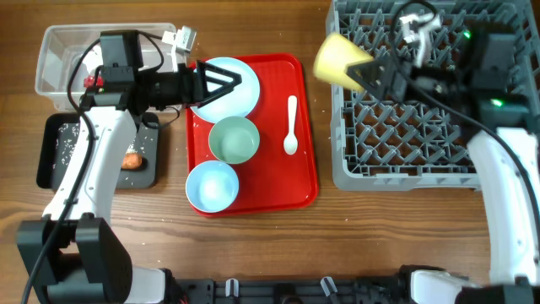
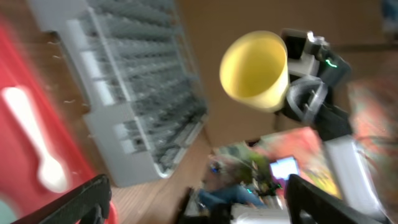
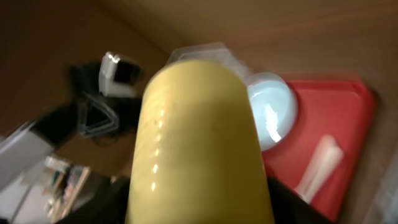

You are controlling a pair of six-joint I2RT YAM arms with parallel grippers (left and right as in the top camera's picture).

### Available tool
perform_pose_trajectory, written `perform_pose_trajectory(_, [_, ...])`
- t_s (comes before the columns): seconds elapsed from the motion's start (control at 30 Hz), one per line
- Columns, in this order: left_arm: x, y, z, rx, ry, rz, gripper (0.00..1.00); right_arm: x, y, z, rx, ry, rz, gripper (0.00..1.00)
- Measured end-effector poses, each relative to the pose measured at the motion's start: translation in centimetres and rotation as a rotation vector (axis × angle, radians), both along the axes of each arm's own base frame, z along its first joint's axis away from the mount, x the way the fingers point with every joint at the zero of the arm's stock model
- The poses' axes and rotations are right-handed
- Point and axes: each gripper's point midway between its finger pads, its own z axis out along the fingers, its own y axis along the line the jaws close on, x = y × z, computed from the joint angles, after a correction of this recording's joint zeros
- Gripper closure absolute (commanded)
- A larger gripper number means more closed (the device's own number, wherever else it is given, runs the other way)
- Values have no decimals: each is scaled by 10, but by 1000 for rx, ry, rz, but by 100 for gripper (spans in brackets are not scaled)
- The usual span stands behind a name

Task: Sort waste into correct bins and load items into the dishwasher rack
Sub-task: 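Lower the yellow cup into the grey rack and open the right gripper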

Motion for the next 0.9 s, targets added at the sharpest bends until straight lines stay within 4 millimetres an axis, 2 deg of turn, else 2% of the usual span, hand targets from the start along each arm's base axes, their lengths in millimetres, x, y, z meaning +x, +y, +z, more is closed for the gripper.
perform_pose_trajectory(0.1, [13,16,-36,179,92,144,3,-19,-45,-19,-222,170,-216,50])
perform_pose_trajectory(0.13, [16,22,-47,236,114,186,2,-24,-57,-18,-295,189,-265,50])
perform_pose_trajectory(0.17, [17,27,-54,275,134,213,1,-42,-88,-16,-501,249,-384,50])
perform_pose_trajectory(0.2, [22,44,-74,401,166,299,1,-42,-96,-13,-543,236,-414,50])
perform_pose_trajectory(0.23, [22,49,-82,448,183,323,1,-49,-102,-14,-586,260,-432,50])
perform_pose_trajectory(0.3, [20,59,-96,545,213,366,1,-62,-114,-25,-660,332,-453,50])
perform_pose_trajectory(0.37, [20,65,-105,635,212,400,1,-66,-123,-45,-725,428,-448,50])
perform_pose_trajectory(0.43, [19,66,-111,694,208,414,1,-64,-126,-69,-769,531,-414,50])
perform_pose_trajectory(0.47, [18,65,-114,731,206,417,1,-61,-124,-92,-803,616,-364,50])
perform_pose_trajectory(0.57, [17,63,-118,781,195,421,0,-60,-117,-120,-857,717,-289,50])
perform_pose_trajectory(0.73, [14,67,-123,845,195,436,0,-63,-110,-142,-938,794,-223,49])
perform_pose_trajectory(0.9, [15,69,-123,857,194,444,1,-69,-119,-154,-992,841,-254,43])
